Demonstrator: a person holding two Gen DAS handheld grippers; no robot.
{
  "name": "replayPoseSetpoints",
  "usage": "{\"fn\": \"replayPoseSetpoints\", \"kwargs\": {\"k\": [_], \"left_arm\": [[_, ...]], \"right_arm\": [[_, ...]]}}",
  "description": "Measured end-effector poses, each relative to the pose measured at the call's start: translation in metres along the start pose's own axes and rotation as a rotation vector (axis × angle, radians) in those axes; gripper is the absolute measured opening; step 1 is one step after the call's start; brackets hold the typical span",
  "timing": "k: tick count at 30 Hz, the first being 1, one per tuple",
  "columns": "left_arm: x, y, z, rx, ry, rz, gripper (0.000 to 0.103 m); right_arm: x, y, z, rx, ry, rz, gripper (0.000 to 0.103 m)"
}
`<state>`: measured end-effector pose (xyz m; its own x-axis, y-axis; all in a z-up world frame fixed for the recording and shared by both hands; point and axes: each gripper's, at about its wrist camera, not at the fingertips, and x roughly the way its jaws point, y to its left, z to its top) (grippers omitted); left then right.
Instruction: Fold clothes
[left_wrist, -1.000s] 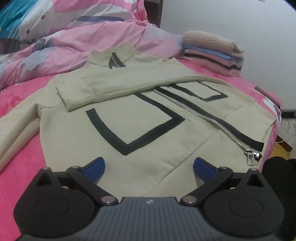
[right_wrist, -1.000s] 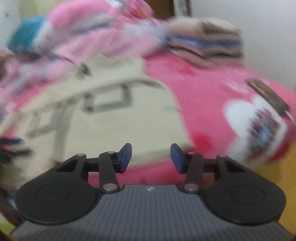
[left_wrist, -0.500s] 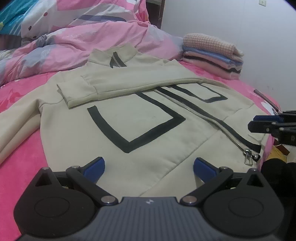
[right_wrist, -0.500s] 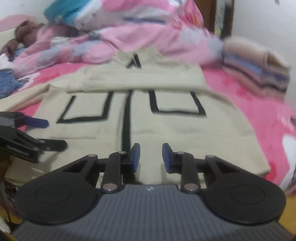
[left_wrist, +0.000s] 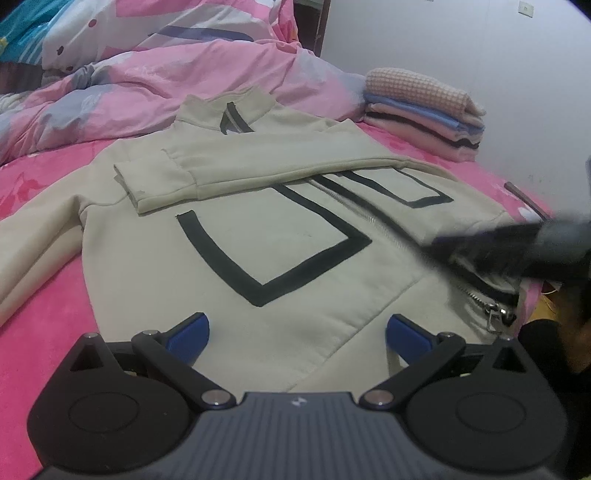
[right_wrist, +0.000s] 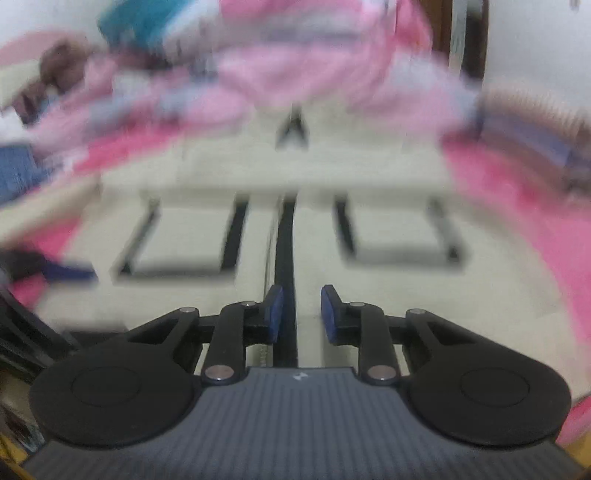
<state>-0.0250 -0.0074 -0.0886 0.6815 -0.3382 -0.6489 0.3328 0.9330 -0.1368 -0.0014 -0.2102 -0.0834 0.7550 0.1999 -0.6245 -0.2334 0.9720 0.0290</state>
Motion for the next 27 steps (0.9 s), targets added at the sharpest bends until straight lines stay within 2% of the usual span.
{"fn": "replayPoseSetpoints", "kwargs": {"k": [3,7,10,13,16,18,19,21,23,27], "left_arm": [[-0.005,0.008,0.008,-0.067,-0.002,-0.008,0.103],[-0.001,0.017,0.034,-0.145,0.007,0.024,0.103],[0.008,0.017,0.048,-0.152,0.029,0.135,0.103],[0.014,0.018,0.048,-0.159,0.055,0.179,0.103],[0.021,0.019,0.048,-0.165,0.081,0.223,0.103],[0.026,0.019,0.048,-0.169,0.098,0.252,0.103],[0.028,0.02,0.048,-0.171,0.106,0.267,0.103],[0.032,0.02,0.049,-0.176,0.123,0.296,0.103],[0.037,0.02,0.049,-0.18,0.14,0.326,0.103],[0.036,0.018,0.049,-0.18,0.151,0.337,0.103]], "right_arm": [[-0.011,0.001,0.008,0.001,-0.025,-0.002,0.023],[-0.016,-0.002,0.026,0.081,-0.069,0.043,0.024],[-0.001,0.001,0.039,0.11,-0.086,0.018,0.025],[0.02,0.004,0.044,0.142,-0.071,0.005,0.033],[0.047,0.014,0.038,0.131,-0.004,-0.007,0.053],[0.053,0.025,0.03,0.094,-0.001,-0.024,0.061],[0.052,0.03,0.028,0.071,-0.007,-0.031,0.069],[0.051,0.035,0.026,0.049,-0.013,-0.035,0.07],[0.051,0.031,0.025,0.067,-0.01,-0.023,0.077],[0.045,0.024,0.026,0.104,0.0,-0.01,0.08]]}}
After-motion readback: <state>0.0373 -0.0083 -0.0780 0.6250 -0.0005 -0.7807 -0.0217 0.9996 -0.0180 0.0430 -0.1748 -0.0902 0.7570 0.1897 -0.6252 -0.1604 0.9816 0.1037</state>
